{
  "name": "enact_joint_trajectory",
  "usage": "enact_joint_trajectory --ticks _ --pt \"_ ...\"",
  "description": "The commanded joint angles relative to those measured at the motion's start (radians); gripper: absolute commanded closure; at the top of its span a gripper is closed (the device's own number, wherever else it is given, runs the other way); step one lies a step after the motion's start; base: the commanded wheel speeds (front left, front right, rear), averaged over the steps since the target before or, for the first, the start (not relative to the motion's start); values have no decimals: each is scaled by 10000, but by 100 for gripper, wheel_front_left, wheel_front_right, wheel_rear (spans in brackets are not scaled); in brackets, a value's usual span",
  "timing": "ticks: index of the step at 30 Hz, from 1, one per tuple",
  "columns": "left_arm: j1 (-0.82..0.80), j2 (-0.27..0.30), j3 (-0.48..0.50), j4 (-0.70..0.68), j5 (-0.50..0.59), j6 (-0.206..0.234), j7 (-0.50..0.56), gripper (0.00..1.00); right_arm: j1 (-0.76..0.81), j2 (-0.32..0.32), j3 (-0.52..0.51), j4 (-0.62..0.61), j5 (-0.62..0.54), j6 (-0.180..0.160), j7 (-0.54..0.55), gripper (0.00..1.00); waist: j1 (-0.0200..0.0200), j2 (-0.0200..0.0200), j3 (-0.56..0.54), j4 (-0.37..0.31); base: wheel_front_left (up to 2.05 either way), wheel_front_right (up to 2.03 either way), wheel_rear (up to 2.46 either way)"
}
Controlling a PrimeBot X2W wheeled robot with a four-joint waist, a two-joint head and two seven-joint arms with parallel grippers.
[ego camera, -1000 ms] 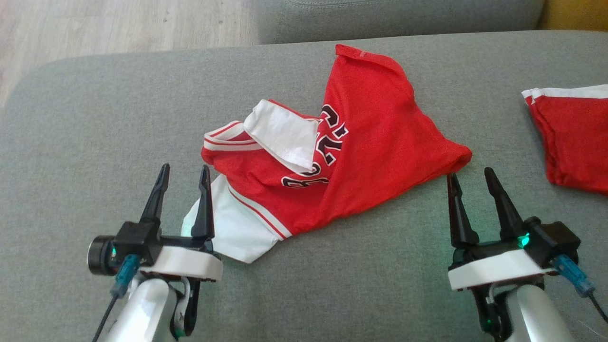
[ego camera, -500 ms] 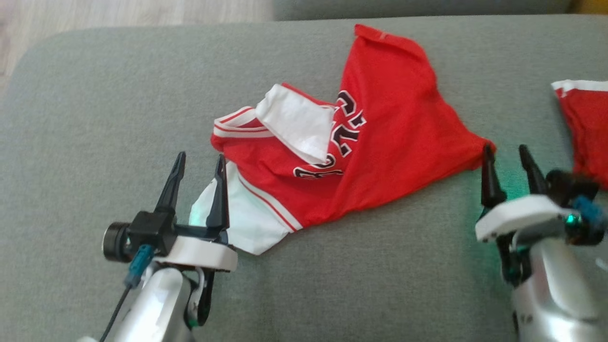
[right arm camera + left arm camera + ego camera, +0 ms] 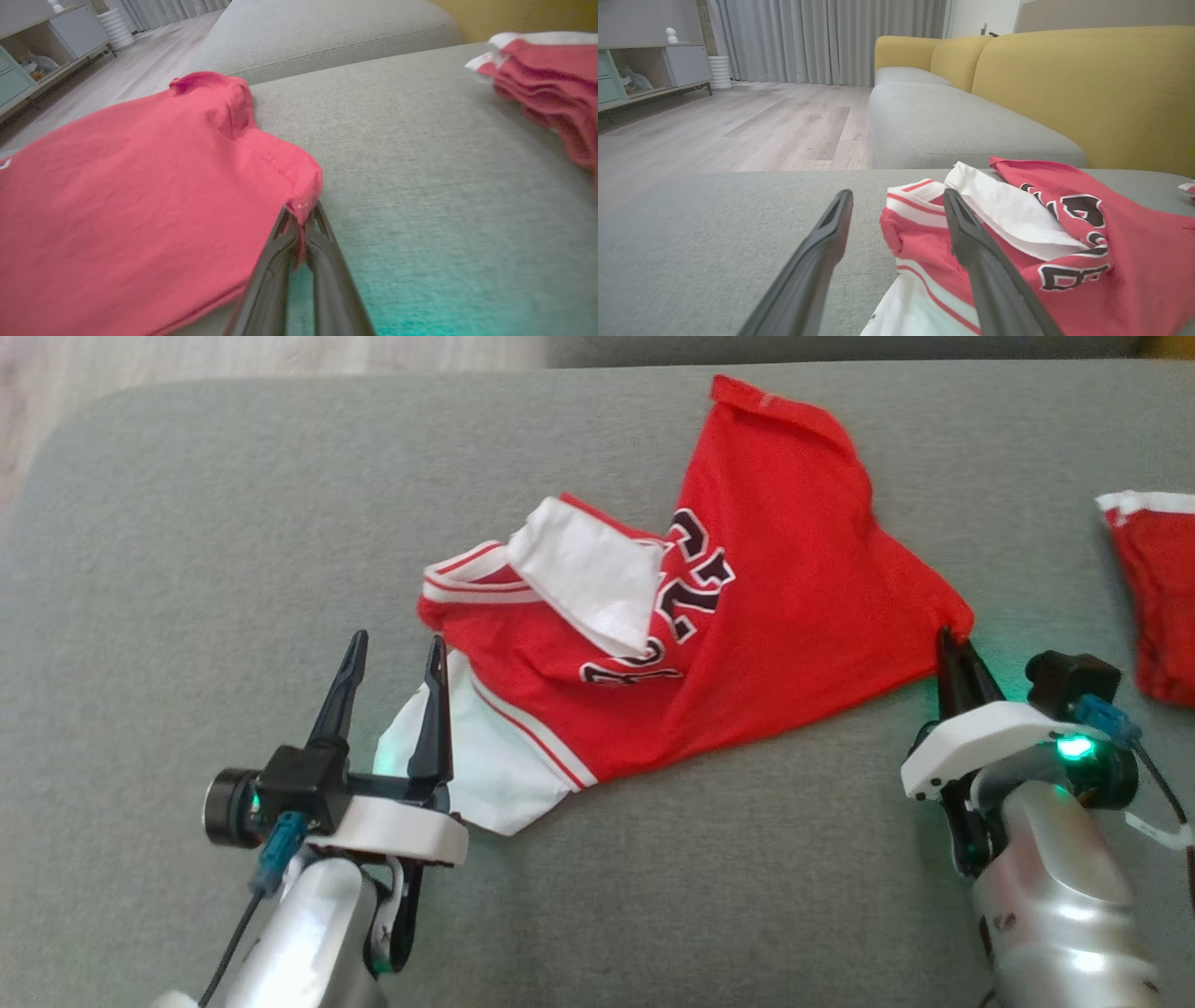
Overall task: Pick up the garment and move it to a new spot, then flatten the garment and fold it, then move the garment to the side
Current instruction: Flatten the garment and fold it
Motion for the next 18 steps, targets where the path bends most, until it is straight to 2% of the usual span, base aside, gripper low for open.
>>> enact_joint_trajectory --ticks 1,5,9,15,16,17,18 --pt "-296 216 370 -264 80 7 -80 0 -247 -31 188 -209 -114 -9 -260 100 0 0 -108 -216 0 0 0" --pt "-207 256 385 -191 59 42 -80 0 80 -31 -92 -678 -426 -9 -512 100 0 0 -339 -629 0 0 0" --pt "-114 237 368 -92 27 120 -63 0 795 -31 -800 -1766 -891 -9 -557 100 0 0 -590 -954 0 0 0" --pt "-45 187 279 32 -19 170 -34 0 2108 -31 -1542 -2965 -1358 -9 -561 100 0 0 -804 -1105 0 0 0" --pt "-39 187 272 45 -32 173 -32 0 2238 -31 -1592 -3071 -1327 -9 -562 90 0 0 -811 -1111 0 0 0" --pt "-29 194 271 64 -46 176 -30 0 2341 -31 -1605 -3217 -1357 -9 -562 19 0 0 -817 -1114 0 0 0" --pt "-20 204 269 89 -58 180 -27 0 2414 -31 -1615 -3413 -1383 -9 -562 0 0 0 -824 -1116 0 0 0"
